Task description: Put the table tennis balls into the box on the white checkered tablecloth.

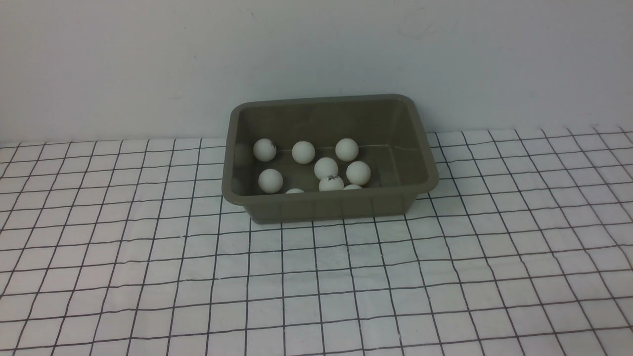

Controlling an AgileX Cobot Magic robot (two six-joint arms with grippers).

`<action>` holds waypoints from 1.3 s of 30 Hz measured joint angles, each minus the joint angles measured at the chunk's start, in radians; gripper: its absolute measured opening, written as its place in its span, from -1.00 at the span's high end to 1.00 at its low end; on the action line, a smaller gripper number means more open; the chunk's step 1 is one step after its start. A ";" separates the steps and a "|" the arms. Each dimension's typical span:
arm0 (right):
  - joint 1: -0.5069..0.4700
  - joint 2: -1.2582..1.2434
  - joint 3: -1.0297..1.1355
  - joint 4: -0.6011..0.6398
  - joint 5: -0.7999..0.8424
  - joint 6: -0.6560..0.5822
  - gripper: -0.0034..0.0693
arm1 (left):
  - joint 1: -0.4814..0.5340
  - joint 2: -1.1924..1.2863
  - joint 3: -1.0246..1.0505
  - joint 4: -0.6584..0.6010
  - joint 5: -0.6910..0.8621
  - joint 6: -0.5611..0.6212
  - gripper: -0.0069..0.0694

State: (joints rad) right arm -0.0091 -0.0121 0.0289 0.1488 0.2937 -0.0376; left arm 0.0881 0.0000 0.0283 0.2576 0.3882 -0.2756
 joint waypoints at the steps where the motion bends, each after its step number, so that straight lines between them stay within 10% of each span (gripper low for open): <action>1: 0.000 0.000 0.000 0.000 -0.002 0.004 0.95 | 0.000 0.000 0.000 0.000 0.000 0.000 0.83; 39: 0.000 0.000 -0.001 0.001 0.063 0.014 0.95 | 0.000 0.000 0.000 0.000 0.000 0.000 0.83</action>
State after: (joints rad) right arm -0.0091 -0.0121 0.0279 0.1495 0.3567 -0.0232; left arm 0.0881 0.0000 0.0283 0.2576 0.3882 -0.2756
